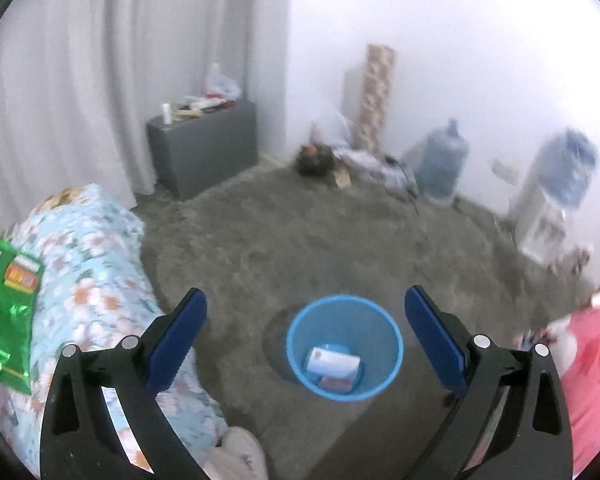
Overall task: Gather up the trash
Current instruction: 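Grasp the white paper cup with the right tool while the left tool grasps a yellow wrapper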
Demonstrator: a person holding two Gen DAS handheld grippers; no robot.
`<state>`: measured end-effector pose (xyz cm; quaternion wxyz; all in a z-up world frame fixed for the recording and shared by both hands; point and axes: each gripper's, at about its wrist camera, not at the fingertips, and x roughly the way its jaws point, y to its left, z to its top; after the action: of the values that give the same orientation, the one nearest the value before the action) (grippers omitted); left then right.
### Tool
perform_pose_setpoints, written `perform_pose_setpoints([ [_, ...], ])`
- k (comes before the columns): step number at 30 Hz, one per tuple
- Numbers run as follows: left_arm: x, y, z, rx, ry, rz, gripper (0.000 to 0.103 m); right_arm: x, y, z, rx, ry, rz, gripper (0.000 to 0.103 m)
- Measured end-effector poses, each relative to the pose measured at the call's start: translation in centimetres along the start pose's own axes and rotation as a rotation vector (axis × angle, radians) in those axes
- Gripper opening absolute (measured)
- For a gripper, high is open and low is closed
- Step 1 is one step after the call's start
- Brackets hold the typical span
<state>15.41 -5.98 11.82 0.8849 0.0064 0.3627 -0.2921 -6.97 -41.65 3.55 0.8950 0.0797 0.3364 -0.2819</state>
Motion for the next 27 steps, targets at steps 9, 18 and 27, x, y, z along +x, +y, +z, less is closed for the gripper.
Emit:
perform_pose_setpoints([
  [9,-8.9,14.9,-4.7,-0.280,-0.173,0.206,0.097,-3.2,7.6,1.5,-0.128,-0.059,0.317,0.095],
  [18,-11.3,26.4,-9.9,-0.621,-0.180,0.182,0.097,-5.4,17.0,3.5,-0.226,0.040,0.627,0.095],
  [27,-6.9,32.6,-10.2,-0.683,-0.085,0.100,0.091,-7.3,29.8,5.0,-0.369,0.197,1.003,0.086],
])
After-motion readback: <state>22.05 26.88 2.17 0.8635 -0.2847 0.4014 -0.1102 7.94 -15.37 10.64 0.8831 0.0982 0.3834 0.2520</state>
